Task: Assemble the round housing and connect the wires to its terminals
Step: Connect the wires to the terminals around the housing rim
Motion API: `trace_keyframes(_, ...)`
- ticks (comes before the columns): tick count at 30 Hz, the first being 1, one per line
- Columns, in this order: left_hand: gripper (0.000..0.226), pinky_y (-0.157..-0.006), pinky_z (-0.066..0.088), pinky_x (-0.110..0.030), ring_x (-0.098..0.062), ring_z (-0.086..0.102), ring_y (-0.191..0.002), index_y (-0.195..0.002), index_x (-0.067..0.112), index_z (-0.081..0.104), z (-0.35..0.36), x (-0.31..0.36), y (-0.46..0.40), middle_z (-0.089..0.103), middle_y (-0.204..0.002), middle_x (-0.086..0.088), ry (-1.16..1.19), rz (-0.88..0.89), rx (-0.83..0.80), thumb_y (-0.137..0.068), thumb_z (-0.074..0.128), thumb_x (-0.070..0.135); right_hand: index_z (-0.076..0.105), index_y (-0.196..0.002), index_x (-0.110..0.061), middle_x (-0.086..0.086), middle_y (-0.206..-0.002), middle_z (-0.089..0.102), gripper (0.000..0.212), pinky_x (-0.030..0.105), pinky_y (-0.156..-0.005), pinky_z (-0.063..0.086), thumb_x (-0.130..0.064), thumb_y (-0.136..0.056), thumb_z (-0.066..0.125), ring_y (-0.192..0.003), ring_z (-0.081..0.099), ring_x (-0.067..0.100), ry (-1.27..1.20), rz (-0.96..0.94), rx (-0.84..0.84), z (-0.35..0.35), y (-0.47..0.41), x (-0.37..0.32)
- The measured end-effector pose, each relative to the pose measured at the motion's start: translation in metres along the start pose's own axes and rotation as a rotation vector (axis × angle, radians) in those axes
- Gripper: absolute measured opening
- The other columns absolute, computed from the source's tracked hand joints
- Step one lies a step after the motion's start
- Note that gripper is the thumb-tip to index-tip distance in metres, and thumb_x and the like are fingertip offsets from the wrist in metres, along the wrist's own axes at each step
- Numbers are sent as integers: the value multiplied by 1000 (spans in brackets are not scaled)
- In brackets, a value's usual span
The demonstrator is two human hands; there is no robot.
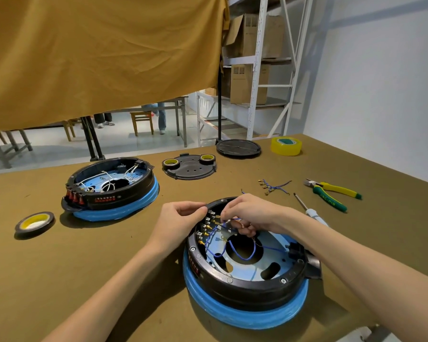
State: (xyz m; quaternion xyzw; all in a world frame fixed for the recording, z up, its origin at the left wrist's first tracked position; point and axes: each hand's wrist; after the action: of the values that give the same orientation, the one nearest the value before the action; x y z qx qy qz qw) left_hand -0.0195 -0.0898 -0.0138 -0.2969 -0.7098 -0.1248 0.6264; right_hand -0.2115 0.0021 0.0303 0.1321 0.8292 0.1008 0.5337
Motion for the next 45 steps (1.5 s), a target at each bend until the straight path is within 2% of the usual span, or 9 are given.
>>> trace_keyframes(3, 10, -65, 57, -15, -4, 75, -86, -93, 33, 77, 0, 1, 0, 79, -89, 13, -19, 7, -2, -92, 75, 23, 70, -96, -6, 0, -57, 50, 16, 21, -42, 34, -19, -96, 61, -45, 46, 14, 12, -12, 1, 2, 0, 2)
trace_keyframes(6, 11, -63, 55, -13, -3, 75, -84, -91, 34, 77, -1, 3, 0, 79, -86, 14, -20, 9, -18, -93, 74, 23, 69, -105, 2, 0, -58, 52, 26, 21, -41, 35, -21, -97, 62, -45, 49, 13, 25, -19, 15, 2, -2, 4)
trace_keyframes(15, 10, -64, 54, -12, -3, 75, -84, -93, 33, 77, -2, 4, 1, 79, -87, 15, -16, 26, -28, -93, 73, 23, 70, -98, -11, 1, -57, 53, 11, 24, -43, 40, -18, -97, 61, -47, 52, 16, -35, -14, -12, 0, -3, 5)
trace_keyframes(24, 12, -65, 55, -12, -4, 75, -84, -92, 35, 78, -2, 4, 2, 79, -88, 13, 1, 40, -31, -94, 73, 24, 71, -105, -5, 1, -57, 56, 19, 21, -42, 38, -20, -97, 62, -48, 54, 14, 8, -30, 12, 3, -2, 2)
trace_keyframes(28, 12, -66, 55, -12, -4, 75, -86, -92, 34, 79, -1, 2, 2, 80, -89, 13, 11, 47, -11, -93, 73, 24, 69, -106, 1, 3, -59, 58, 20, 18, -39, 33, -16, -98, 61, -48, 53, 12, -7, -31, 20, 5, -1, 1)
trace_keyframes(34, 11, -66, 54, -12, -5, 75, -85, -91, 32, 80, 0, 1, 3, 80, -89, 11, 11, 42, -7, -94, 72, 24, 69, -98, -7, 1, -61, 62, 10, 14, -39, 27, -12, -99, 61, -49, 48, 7, -32, -1, 11, 5, -1, -3)
trace_keyframes(45, 13, -64, 54, -12, -4, 75, -83, -89, 32, 80, 1, 4, 3, 80, -85, 12, -12, 38, 6, -94, 72, 23, 65, -99, -6, 0, -61, 62, 7, 14, -40, 27, -9, -100, 59, -49, 48, 5, -72, 36, 9, 8, 0, -7)
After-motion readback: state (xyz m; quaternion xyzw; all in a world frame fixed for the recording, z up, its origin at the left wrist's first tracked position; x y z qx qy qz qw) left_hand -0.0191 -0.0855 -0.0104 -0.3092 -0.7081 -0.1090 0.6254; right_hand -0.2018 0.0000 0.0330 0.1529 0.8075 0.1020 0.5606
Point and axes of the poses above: each hand's wrist, its own y-axis away from the middle knuckle, its own z-axis out of the palm, x = y × z
